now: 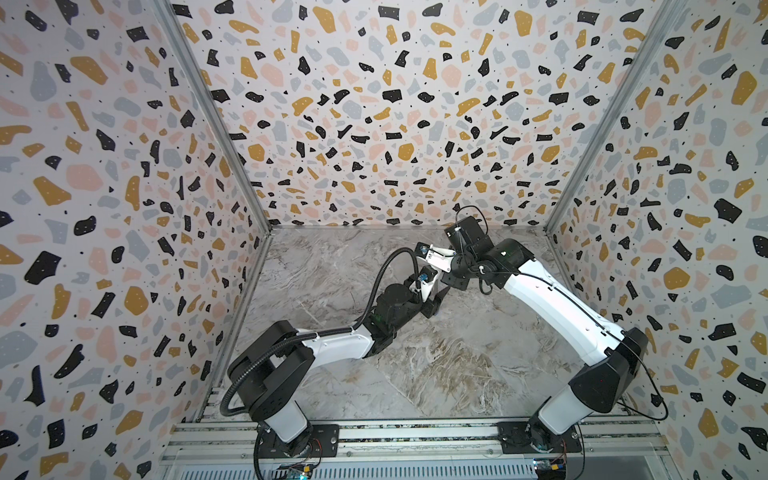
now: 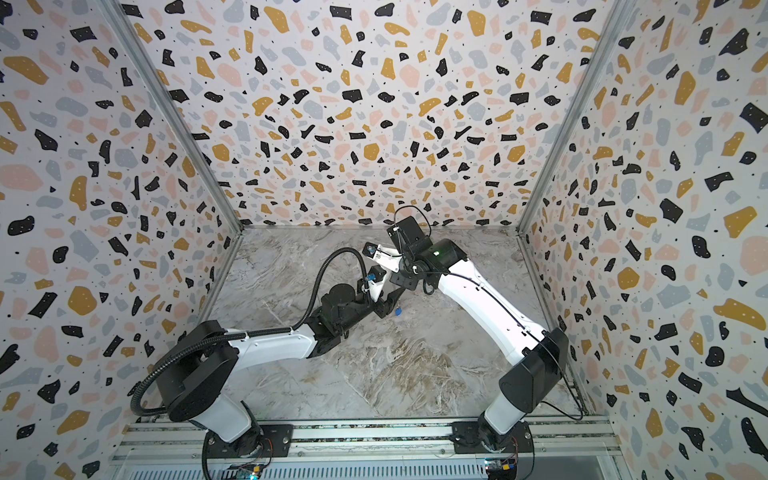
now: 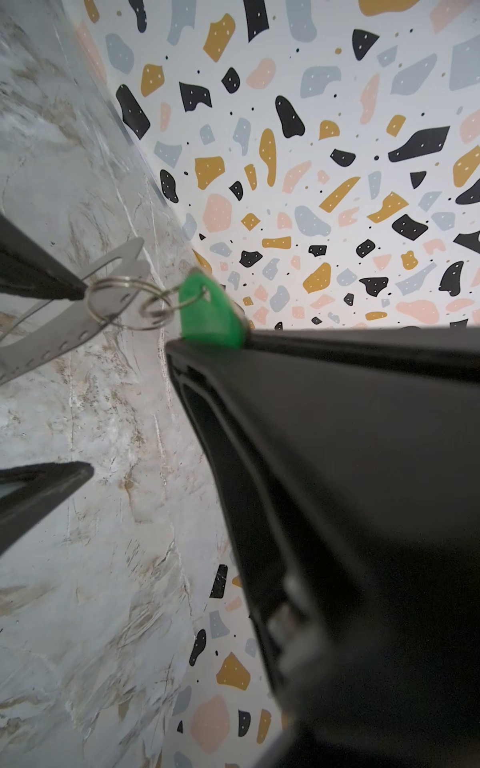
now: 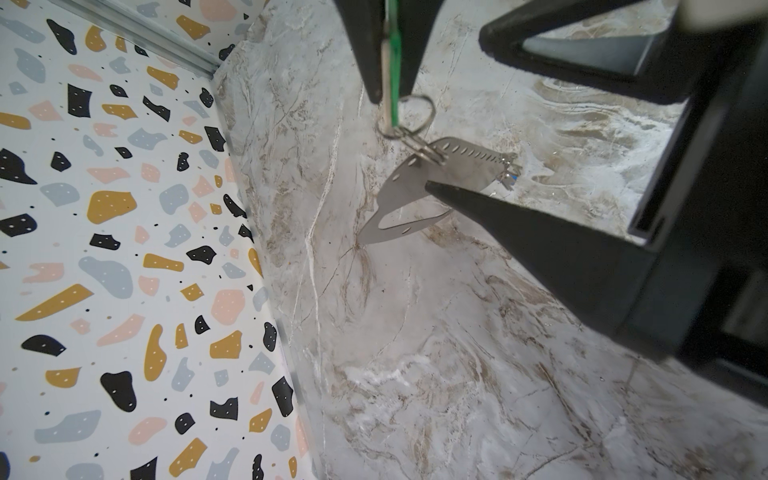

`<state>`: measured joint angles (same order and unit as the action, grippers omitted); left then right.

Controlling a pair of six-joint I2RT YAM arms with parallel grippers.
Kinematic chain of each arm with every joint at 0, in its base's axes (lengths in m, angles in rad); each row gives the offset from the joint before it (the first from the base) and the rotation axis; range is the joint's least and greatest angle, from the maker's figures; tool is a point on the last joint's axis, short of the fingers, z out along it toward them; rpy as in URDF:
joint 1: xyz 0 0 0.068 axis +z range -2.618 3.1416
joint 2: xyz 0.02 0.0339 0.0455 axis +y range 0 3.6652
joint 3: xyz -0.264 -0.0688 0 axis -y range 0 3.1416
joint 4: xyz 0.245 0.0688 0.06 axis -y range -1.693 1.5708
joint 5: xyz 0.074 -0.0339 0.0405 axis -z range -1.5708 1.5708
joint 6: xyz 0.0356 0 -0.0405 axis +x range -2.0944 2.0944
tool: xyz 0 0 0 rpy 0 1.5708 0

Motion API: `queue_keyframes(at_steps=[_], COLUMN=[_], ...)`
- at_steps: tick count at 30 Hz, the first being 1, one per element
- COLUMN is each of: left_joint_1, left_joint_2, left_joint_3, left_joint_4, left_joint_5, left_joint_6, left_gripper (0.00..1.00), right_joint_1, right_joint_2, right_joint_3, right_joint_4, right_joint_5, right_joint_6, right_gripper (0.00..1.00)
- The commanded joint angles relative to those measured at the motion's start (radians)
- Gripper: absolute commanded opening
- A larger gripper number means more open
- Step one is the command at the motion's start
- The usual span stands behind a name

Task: Remove the keys from the keyring

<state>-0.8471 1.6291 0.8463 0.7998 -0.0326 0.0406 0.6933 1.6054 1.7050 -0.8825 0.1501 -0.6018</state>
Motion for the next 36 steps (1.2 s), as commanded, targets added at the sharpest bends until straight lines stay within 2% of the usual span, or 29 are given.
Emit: queue_keyframes(at_steps=[1, 6, 16, 28, 30, 34, 36], left_joint_1=[0.003, 0.005, 0.004, 0.005, 0.006, 0.0, -0.006], left_joint_2=[0.015, 0.009, -0.044, -0.073, -0.087, -0.119, -0.132], left_joint_3=[0.063, 0.07, 0.056, 0.043, 0.029, -0.041, -0.065], left_joint_4=[-0.014, -0.046, -0.132, -0.139, -0.13, -0.039, -0.012], left_joint_5=[-0.047, -0.104, -0.164, -0.25, -0.236, -0.131, -0.122], left_joint_6=[0.014, 0.036, 0.125, 0.208, 0.224, 0.265, 0.276], left_gripper=[0.56, 0.48, 0.5, 0.5, 0.48, 0.45, 0.45], right_joint_1=[0.005, 0.005, 0.006, 0.014, 0.015, 0.016, 0.018], right_joint_2=[-0.04, -0.034, -0.037, -0.019, -0.009, 0.024, 0.041], right_joint_3=[0.049, 0.051, 0.049, 0.074, 0.09, 0.135, 0.151], right_joint_4=[-0.007, -0.015, -0.041, -0.096, -0.117, -0.179, -0.205], right_joint_5=[-0.002, 0.006, 0.02, 0.02, 0.014, -0.004, -0.006], right_joint_6=[0.018, 0.017, 0.024, 0.045, 0.052, 0.073, 0.086], right_gripper=[0.0, 0.0, 0.0, 0.0, 0.0, 0.0, 0.0])
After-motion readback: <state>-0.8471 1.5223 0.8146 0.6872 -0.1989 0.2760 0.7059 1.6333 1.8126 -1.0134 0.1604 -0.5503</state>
